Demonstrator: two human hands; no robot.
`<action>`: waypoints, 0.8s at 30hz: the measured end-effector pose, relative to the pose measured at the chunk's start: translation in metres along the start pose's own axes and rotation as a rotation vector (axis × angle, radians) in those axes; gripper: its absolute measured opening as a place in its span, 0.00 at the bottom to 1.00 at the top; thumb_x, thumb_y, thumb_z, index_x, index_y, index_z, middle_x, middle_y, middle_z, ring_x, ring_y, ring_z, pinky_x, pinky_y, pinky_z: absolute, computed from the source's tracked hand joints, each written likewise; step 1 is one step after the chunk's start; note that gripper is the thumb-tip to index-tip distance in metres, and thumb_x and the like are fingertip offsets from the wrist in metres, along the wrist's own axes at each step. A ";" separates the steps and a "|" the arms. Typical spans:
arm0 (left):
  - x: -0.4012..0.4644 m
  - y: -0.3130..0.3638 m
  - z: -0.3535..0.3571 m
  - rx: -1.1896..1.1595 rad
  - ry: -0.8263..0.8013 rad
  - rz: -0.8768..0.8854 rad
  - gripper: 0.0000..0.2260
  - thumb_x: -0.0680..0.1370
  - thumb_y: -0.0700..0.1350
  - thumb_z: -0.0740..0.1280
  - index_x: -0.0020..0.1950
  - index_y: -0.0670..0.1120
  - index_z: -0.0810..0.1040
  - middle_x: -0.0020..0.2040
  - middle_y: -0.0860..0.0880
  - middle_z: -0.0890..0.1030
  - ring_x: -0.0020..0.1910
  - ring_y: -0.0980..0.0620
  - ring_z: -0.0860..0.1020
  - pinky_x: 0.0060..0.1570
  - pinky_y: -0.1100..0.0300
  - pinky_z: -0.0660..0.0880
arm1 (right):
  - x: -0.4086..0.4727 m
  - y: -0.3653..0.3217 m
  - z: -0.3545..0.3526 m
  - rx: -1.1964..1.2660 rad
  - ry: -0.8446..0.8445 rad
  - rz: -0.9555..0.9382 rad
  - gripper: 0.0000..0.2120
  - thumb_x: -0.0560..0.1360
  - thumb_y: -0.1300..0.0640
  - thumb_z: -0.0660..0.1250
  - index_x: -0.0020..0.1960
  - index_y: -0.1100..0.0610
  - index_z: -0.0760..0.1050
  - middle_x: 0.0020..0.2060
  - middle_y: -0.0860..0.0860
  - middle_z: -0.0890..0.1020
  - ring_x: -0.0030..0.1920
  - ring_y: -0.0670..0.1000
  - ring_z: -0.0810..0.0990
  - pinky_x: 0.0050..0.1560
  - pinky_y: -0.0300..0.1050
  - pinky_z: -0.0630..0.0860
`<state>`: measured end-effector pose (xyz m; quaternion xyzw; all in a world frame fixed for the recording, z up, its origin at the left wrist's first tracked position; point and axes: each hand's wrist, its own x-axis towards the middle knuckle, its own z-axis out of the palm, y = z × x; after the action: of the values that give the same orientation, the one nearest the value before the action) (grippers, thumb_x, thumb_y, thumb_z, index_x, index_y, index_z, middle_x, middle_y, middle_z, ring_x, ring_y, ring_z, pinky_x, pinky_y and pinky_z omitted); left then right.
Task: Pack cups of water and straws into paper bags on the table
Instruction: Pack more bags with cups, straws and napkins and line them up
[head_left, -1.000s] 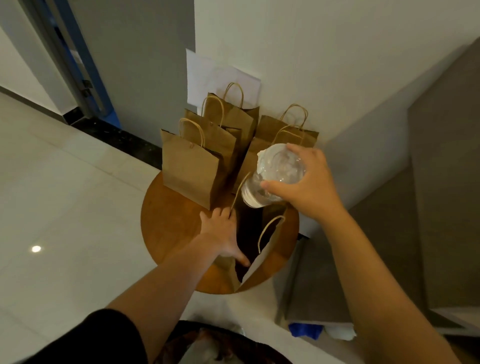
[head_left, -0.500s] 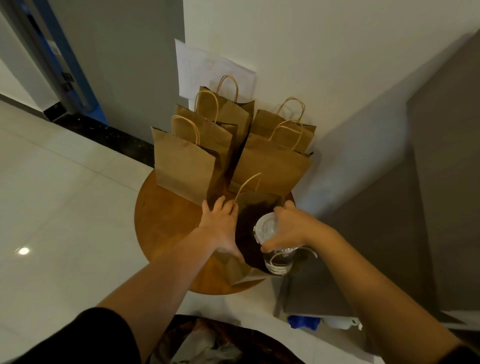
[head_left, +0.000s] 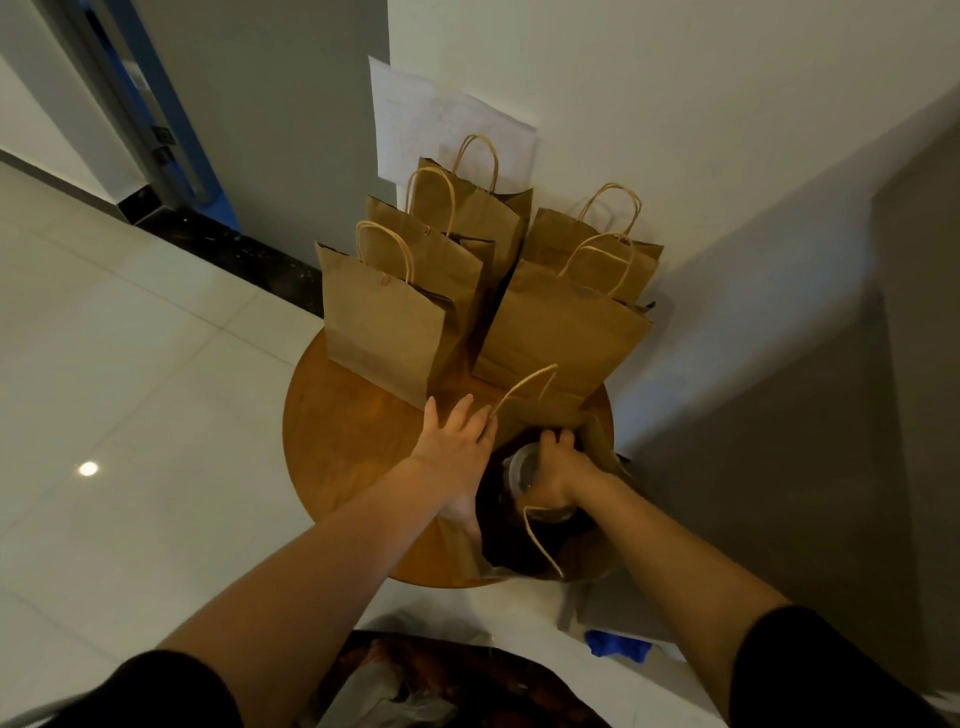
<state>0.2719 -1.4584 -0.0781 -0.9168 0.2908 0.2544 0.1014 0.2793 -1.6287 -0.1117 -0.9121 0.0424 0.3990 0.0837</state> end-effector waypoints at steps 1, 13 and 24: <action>0.000 -0.003 0.001 0.008 -0.004 -0.009 0.59 0.62 0.71 0.69 0.77 0.45 0.39 0.77 0.44 0.39 0.74 0.38 0.34 0.68 0.32 0.41 | 0.006 0.003 0.003 -0.005 -0.011 0.007 0.53 0.66 0.41 0.73 0.75 0.55 0.41 0.74 0.60 0.44 0.72 0.66 0.57 0.71 0.59 0.61; 0.007 -0.010 0.005 -0.044 0.000 -0.032 0.59 0.62 0.70 0.70 0.77 0.45 0.37 0.77 0.45 0.39 0.74 0.39 0.35 0.67 0.33 0.38 | 0.045 0.012 0.049 -0.040 0.077 0.052 0.39 0.74 0.49 0.68 0.74 0.57 0.47 0.73 0.60 0.50 0.69 0.65 0.61 0.67 0.56 0.64; -0.006 -0.002 -0.026 -0.252 -0.068 0.000 0.52 0.66 0.74 0.61 0.77 0.51 0.39 0.78 0.45 0.40 0.75 0.40 0.38 0.71 0.37 0.44 | 0.012 -0.004 0.011 0.072 0.062 0.080 0.36 0.73 0.42 0.65 0.73 0.56 0.56 0.72 0.58 0.56 0.70 0.62 0.60 0.67 0.58 0.64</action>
<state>0.2797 -1.4626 -0.0532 -0.9132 0.2528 0.3197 -0.0049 0.2799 -1.6226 -0.1271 -0.9180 0.0958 0.3719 0.0989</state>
